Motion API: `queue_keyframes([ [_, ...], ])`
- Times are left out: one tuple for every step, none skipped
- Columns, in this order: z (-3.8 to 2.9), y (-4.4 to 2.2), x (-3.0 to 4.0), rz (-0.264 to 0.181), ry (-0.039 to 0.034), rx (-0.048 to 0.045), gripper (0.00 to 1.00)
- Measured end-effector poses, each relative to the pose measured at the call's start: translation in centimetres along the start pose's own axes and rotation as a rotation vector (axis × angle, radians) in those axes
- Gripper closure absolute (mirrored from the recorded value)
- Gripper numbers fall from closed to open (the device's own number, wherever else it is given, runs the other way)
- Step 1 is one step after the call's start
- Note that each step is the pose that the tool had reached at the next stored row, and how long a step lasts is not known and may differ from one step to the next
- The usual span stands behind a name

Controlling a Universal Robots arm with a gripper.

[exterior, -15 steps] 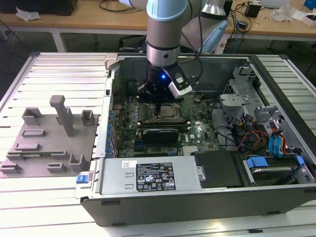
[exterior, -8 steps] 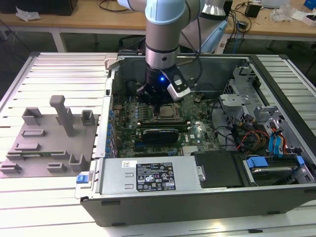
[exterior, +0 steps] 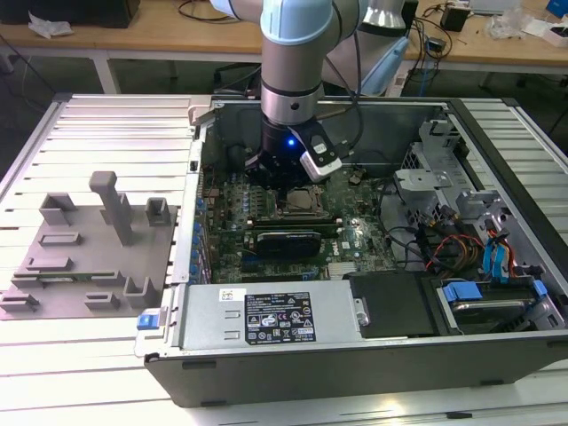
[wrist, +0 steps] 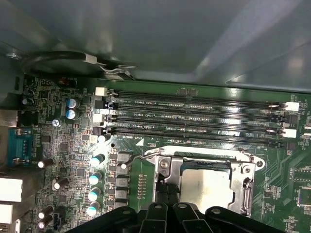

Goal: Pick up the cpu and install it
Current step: 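Close the cpu cover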

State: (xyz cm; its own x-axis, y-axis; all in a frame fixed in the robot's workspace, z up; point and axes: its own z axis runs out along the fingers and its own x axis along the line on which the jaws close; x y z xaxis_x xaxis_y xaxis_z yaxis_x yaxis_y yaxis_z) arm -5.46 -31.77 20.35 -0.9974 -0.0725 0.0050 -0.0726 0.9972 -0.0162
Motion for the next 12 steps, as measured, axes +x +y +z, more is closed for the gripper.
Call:
queue_keyframes([
  [0.06,0.0,0.0,0.0,0.0003,0.0003,0.89],
  [0.11,-0.01,0.01,0.0,0.0004,0.0005,0.89],
  [0.12,-0.01,0.01,0.0,0.0004,0.0006,0.89],
  [0.13,-0.01,0.01,0.0,0.0004,0.0005,0.89],
  [0.14,0.0,0.0,0.0,0.0002,0.0003,0.89],
  [0.15,0.0,0.0,0.0,0.0001,0.0001,0.89],
  [0.15,0.0,0.0,0.0,0.0001,0.0001,0.89],
  [0.18,0.0,0.0,0.0,0.0001,0.0001,0.89],
  [0.21,0.0,0.0,0.0,0.0001,0.0002,0.89],
  [0.21,0.0,0.0,0.0,0.0002,0.0002,0.89],
  [0.21,0.0,0.0,0.0,0.0003,0.0003,0.89],
  [0.23,0.0,0.0,0.0,0.0001,0.0001,0.89],
])
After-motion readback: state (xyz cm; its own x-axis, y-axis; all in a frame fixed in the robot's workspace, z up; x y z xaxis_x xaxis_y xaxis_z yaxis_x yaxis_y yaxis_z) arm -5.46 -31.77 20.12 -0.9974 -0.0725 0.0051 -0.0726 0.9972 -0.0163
